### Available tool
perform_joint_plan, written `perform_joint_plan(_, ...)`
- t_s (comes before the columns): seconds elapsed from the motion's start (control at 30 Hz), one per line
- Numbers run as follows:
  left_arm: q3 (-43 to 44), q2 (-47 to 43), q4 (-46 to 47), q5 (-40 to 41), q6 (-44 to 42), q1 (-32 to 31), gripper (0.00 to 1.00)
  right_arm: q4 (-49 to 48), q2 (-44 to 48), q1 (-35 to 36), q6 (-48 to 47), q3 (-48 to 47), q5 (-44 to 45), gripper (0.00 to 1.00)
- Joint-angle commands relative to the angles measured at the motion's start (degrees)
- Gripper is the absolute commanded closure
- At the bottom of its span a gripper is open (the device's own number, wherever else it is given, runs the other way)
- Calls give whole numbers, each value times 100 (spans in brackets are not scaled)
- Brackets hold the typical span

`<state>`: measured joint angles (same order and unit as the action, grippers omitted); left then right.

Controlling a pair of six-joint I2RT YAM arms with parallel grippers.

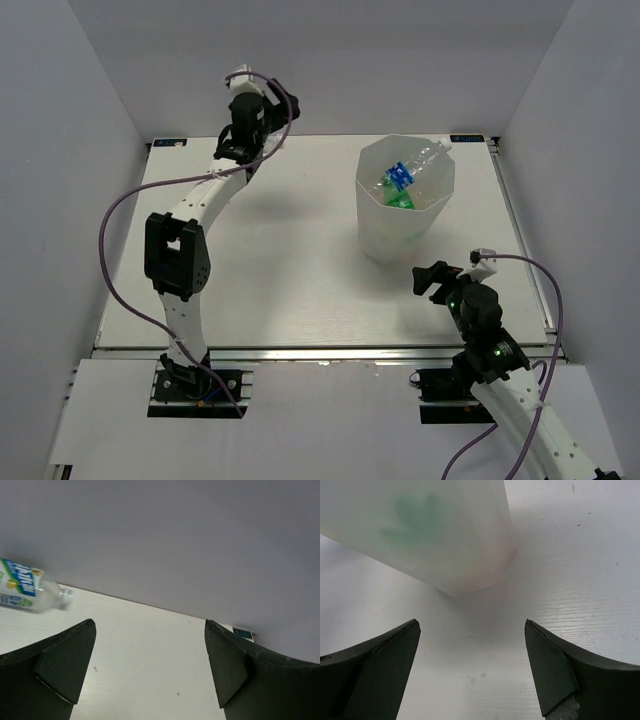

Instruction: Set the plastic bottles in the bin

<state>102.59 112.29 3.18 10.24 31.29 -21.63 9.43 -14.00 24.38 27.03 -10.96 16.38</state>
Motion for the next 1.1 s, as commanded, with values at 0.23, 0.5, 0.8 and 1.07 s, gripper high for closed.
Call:
perform_joint_plan(0.23, 928, 2365, 1026, -1436, 2460, 1336, 2, 410, 1162, -21, 399, 200, 1407, 11)
perform_joint_plan(0.5, 2204, 3756, 1211, -1148, 2961, 1495, 2, 551, 1637, -12, 681, 191, 2527, 11)
perform_joint_plan(0.8, 3176, 4994, 1414, 30, 3954, 1495, 2, 94, 830, -21, 365, 130, 2818, 11)
perform_joint_plan(1.07, 3698, 5637, 1641, 760, 4482, 1503, 2, 6, 521, -12, 312, 33, 3011, 11)
